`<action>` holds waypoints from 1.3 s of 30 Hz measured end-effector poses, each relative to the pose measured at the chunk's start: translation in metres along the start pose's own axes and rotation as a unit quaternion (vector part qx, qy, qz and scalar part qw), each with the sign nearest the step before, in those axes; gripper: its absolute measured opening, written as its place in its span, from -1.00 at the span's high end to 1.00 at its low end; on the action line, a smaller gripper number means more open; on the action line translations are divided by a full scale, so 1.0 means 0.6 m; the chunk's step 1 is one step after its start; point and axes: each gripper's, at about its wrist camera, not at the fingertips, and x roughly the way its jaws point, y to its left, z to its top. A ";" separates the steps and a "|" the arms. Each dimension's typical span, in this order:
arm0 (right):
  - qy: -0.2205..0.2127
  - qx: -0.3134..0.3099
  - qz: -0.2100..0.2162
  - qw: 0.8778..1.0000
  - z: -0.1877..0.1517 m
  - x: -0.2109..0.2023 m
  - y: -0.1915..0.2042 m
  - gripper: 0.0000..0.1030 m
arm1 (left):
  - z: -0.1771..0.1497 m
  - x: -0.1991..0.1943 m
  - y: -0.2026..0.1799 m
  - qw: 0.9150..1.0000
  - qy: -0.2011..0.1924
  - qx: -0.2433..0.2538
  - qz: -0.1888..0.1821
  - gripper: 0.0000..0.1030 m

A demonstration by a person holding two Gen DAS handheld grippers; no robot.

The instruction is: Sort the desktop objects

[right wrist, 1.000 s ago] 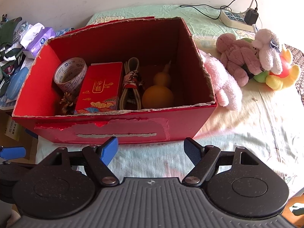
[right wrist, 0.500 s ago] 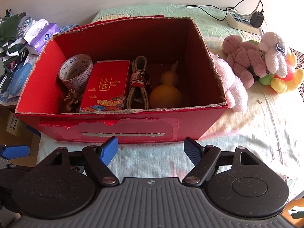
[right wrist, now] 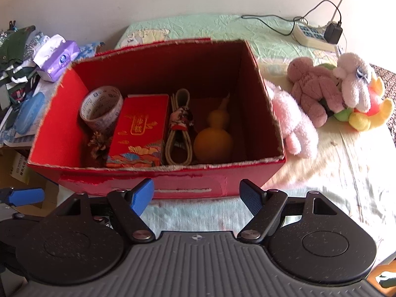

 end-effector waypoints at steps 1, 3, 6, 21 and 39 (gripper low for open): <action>-0.005 -0.002 0.002 1.000 0.003 -0.005 0.000 -0.53 | 0.003 -0.007 -0.001 1.000 -0.006 0.001 -0.001 -0.99; -0.012 -0.002 0.006 1.000 0.010 -0.015 -0.001 -0.53 | 0.008 -0.019 -0.002 1.000 -0.017 0.002 -0.002 -0.99; -0.026 -0.003 0.006 1.000 0.019 -0.028 0.001 -0.53 | 0.016 -0.032 -0.004 1.000 -0.030 0.005 0.000 -0.99; -0.034 0.013 0.019 0.999 0.018 -0.023 -0.002 -0.53 | 0.015 -0.033 -0.002 0.999 -0.036 0.000 -0.003 -0.99; -0.049 0.012 -0.015 0.999 0.020 -0.019 -0.011 -0.53 | 0.021 -0.030 0.006 0.999 -0.039 -0.014 0.003 -0.99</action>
